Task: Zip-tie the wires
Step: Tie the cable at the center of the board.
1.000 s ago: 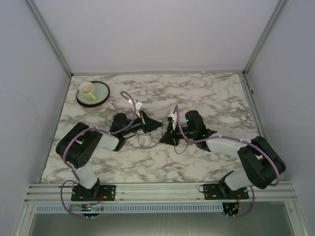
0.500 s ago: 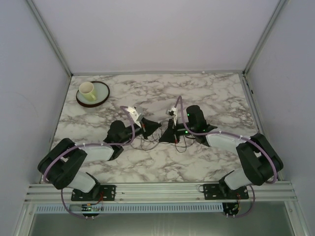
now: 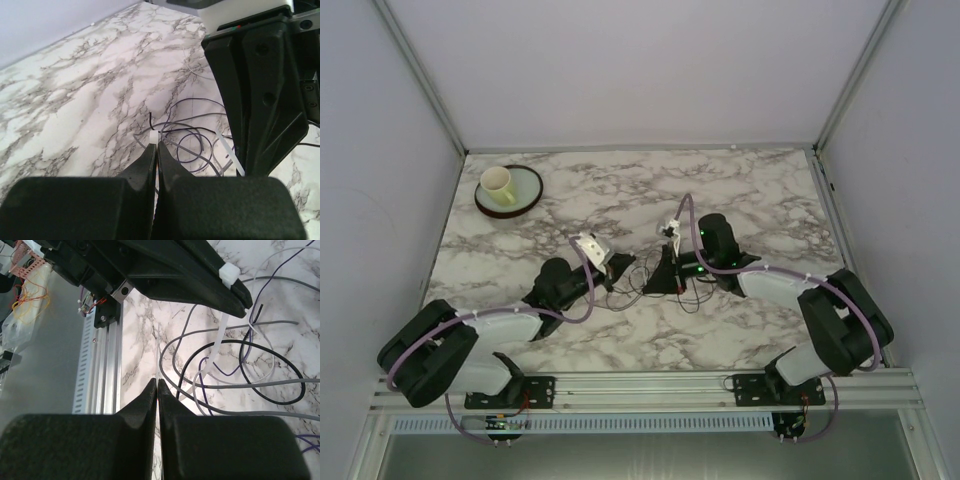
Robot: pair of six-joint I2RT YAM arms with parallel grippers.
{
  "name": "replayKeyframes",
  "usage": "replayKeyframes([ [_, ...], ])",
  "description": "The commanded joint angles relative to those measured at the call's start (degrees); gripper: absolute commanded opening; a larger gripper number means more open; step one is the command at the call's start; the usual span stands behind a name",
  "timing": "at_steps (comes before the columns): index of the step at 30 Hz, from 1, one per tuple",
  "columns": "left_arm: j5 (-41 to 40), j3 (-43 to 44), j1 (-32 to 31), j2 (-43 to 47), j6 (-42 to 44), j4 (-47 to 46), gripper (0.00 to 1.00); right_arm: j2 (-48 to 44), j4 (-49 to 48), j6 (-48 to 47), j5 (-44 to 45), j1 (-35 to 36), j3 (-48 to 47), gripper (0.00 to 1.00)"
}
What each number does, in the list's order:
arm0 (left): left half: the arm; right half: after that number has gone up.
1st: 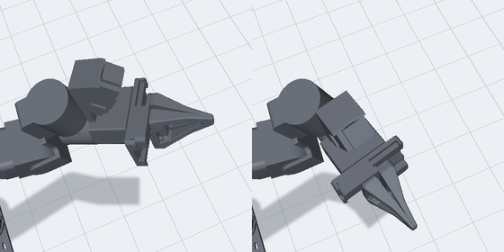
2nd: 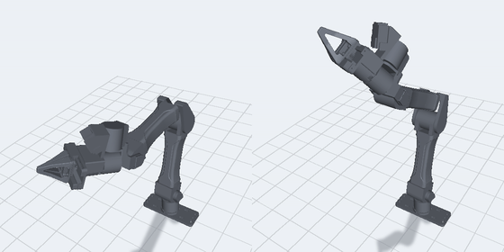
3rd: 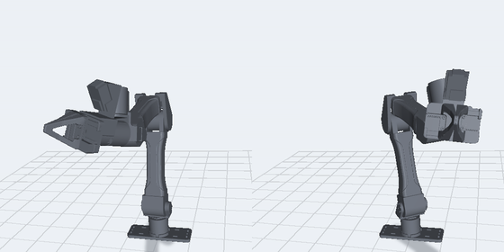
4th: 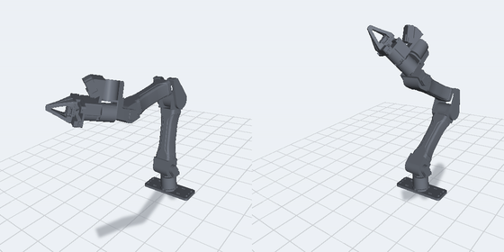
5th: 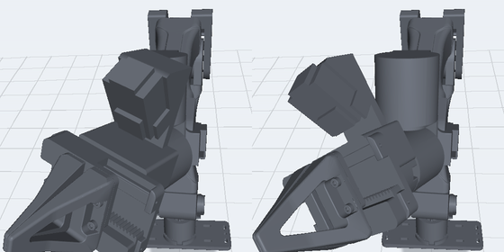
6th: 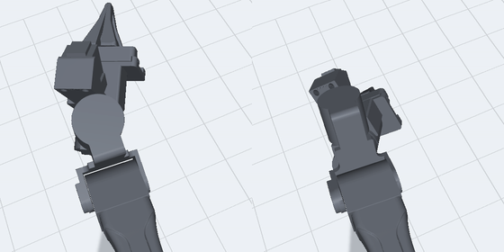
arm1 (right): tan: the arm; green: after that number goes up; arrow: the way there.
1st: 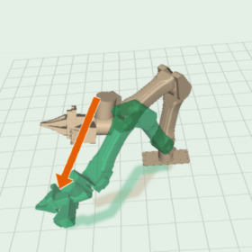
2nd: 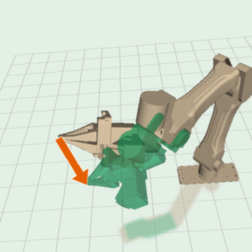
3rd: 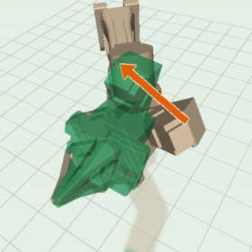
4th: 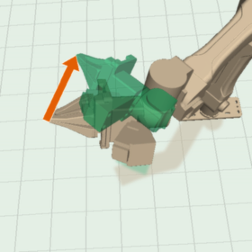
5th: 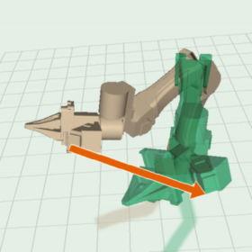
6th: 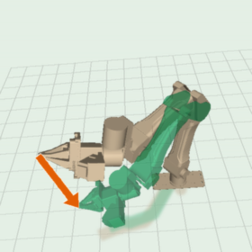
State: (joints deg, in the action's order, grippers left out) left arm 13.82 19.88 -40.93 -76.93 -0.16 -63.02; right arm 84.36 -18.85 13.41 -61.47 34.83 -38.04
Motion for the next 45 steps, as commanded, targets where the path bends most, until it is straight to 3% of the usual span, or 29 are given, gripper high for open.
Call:
replayKeyframes([
  [1, -3.86, -0.55, -1.66, 3.09, 6.54, 2.36, 0.0, 1.42, -2.34, 0.78, -4.58, -0.64, -2.18, 0.0],
  [22, -6.88, -1.32, -4.83, 3.26, 9.93, 1.04, 0.0, 5.23, 4.17, 2.14, -11.85, -0.9, -4.79, 0.0],
  [45, -6.71, 0.51, -8.51, 6.66, 15.01, 6.23, 0.0, 11.14, 21.09, -9.61, -19.12, -2.57, -12.51, 0.0],
])
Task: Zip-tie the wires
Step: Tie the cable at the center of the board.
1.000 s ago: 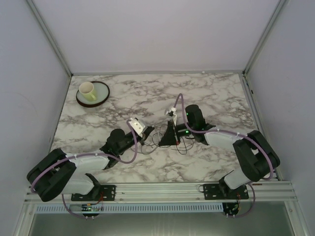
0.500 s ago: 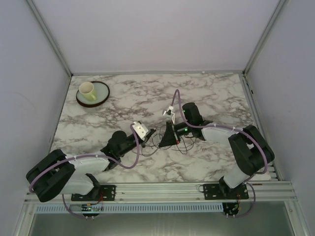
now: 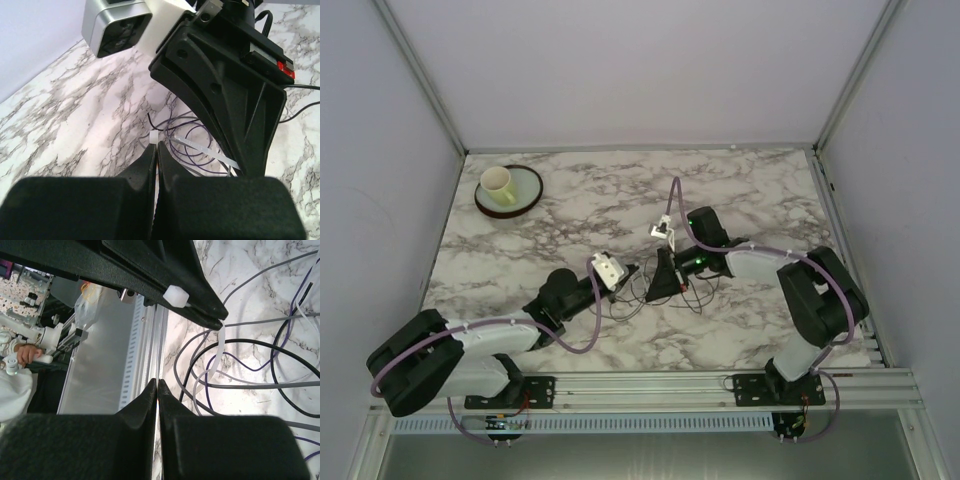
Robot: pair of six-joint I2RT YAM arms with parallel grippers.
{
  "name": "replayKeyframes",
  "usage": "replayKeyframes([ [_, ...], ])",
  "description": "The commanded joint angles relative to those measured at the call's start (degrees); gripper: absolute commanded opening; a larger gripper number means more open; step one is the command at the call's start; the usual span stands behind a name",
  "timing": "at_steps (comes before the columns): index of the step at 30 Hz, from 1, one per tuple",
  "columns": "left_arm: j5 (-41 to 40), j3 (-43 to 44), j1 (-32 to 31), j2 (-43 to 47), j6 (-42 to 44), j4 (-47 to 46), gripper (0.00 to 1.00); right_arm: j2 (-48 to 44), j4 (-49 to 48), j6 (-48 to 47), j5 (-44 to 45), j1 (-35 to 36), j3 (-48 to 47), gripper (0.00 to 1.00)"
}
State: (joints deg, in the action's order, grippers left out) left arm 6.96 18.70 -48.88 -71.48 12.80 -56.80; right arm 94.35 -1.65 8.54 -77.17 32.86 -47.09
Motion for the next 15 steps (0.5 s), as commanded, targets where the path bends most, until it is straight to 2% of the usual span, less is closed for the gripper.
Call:
replayKeyframes([
  [1, 0.13, 1.69, -0.64, 1.18, 2.06, 0.02, 0.0, 1.3, 4.68, -5.29, -3.57, -0.61, -3.84, 0.0],
  [15, -0.1, 2.3, -1.6, -0.16, 2.63, -0.37, 0.0, 4.22, 16.7, -14.56, -3.9, -0.61, -7.97, 0.0],
])
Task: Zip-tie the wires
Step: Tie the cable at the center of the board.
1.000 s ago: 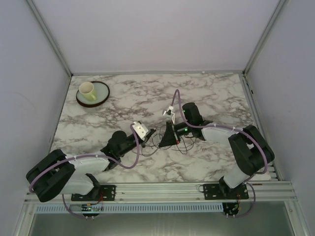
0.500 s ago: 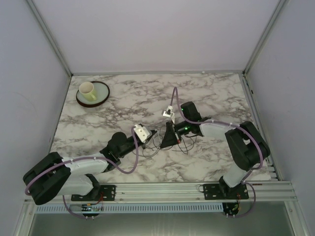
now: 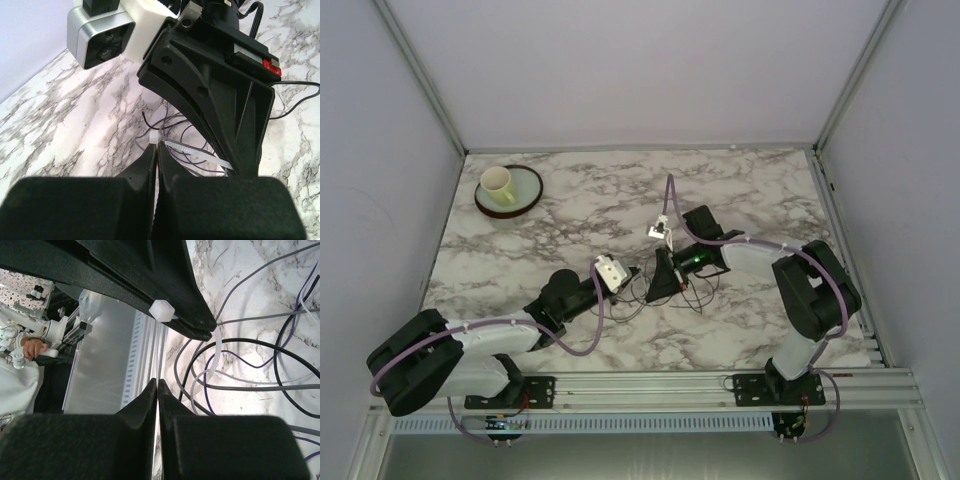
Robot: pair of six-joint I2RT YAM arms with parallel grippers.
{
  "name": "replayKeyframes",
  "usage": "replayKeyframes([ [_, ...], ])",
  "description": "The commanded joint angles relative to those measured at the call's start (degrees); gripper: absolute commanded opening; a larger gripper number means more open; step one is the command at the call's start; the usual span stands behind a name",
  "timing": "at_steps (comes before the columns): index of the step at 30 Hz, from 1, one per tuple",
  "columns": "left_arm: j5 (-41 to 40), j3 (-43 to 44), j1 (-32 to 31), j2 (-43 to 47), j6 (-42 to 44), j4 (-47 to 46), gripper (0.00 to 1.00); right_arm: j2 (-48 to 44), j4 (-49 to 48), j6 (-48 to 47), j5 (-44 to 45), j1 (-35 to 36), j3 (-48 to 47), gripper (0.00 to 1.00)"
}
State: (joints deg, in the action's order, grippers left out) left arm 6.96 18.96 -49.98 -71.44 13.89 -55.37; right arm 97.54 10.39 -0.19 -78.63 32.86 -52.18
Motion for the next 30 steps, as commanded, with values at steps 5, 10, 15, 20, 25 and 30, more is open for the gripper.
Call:
replayKeyframes([
  [5, -0.32, 2.04, -0.56, -0.41, 1.53, -2.11, 0.0, 2.0, 9.86, -10.11, -2.02, -0.61, -4.66, 0.0],
  [10, -0.48, 1.75, -0.63, -0.34, 1.45, -2.11, 0.0, 2.48, 13.43, -13.49, -1.47, -0.61, -6.03, 0.0],
  [15, -0.82, 1.37, -0.65, -0.33, 1.23, -2.18, 0.0, 2.42, 16.51, -16.38, -0.77, -0.6, -7.18, 0.0],
  [20, -1.16, 1.13, -0.65, -0.61, 0.67, -2.65, 0.0, 1.98, 17.89, -17.84, 0.25, -0.61, -7.51, 0.0],
  [25, -1.6, 0.69, -0.65, -0.49, 0.03, -3.41, 0.0, 1.37, 18.17, -18.81, 1.42, -0.6, -7.49, 0.0],
  [30, -1.79, 0.42, -0.65, -0.3, -0.18, -3.64, 0.0, 0.59, 18.17, -18.58, 2.78, -0.61, -7.54, 0.0],
])
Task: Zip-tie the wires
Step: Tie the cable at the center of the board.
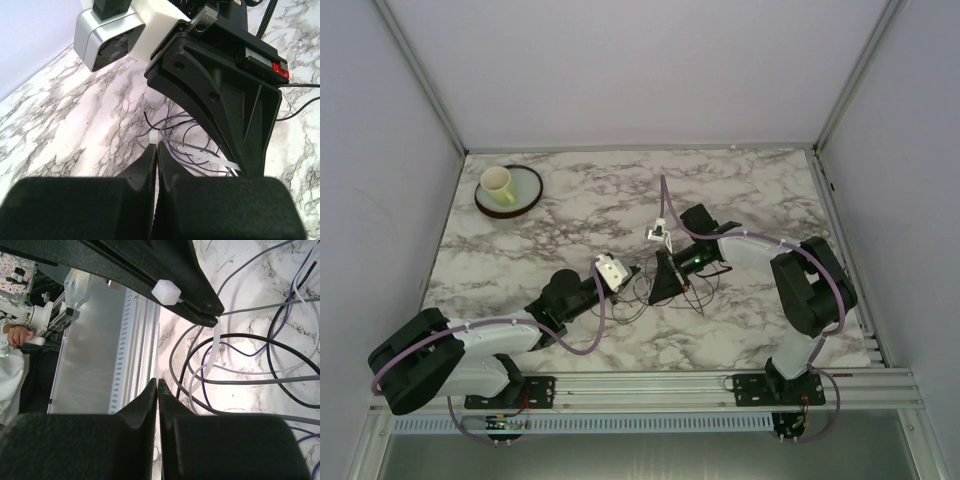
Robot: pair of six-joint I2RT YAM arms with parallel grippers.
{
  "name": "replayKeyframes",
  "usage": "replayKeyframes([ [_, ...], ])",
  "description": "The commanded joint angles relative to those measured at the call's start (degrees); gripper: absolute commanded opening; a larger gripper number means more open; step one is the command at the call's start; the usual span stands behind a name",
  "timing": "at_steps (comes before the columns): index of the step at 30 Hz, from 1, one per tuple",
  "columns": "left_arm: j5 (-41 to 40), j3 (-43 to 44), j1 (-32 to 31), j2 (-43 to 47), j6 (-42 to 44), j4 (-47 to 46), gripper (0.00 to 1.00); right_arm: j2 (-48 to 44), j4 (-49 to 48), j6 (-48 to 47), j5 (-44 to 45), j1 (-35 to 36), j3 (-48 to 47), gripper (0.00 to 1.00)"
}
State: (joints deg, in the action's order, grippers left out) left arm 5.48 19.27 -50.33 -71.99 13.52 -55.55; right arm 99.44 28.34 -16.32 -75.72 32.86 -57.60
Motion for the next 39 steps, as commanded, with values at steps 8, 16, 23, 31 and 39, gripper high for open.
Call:
replayKeyframes([
  [8, -0.28, -0.23, -0.35, -0.02, 0.3, -3.54, 0.0, -2.17, 0.23, -2.69, 0.49, -0.69, -2.93, 0.0],
  [16, -0.74, -0.63, -0.34, 0.33, -0.07, -4.22, 0.0, -2.37, 0.17, -2.39, 2.41, -0.96, -3.8, 0.0],
  [23, -0.73, -0.72, -0.43, 0.6, 0.02, -4.48, 0.0, -1.78, 0.16, -2.12, 2.54, -1.13, -4.87, 0.0],
  [31, -0.68, -0.72, -0.48, 0.41, -0.07, -4.87, 0.0, -1.54, 0.14, -1.79, 2.69, -1.13, -5.28, 0.0],
  [39, -0.58, -0.63, -0.75, 0.01, 0.01, -5.18, 0.0, -1.17, 0.14, -1.66, 2.61, -1.13, -5.15, 0.0],
])
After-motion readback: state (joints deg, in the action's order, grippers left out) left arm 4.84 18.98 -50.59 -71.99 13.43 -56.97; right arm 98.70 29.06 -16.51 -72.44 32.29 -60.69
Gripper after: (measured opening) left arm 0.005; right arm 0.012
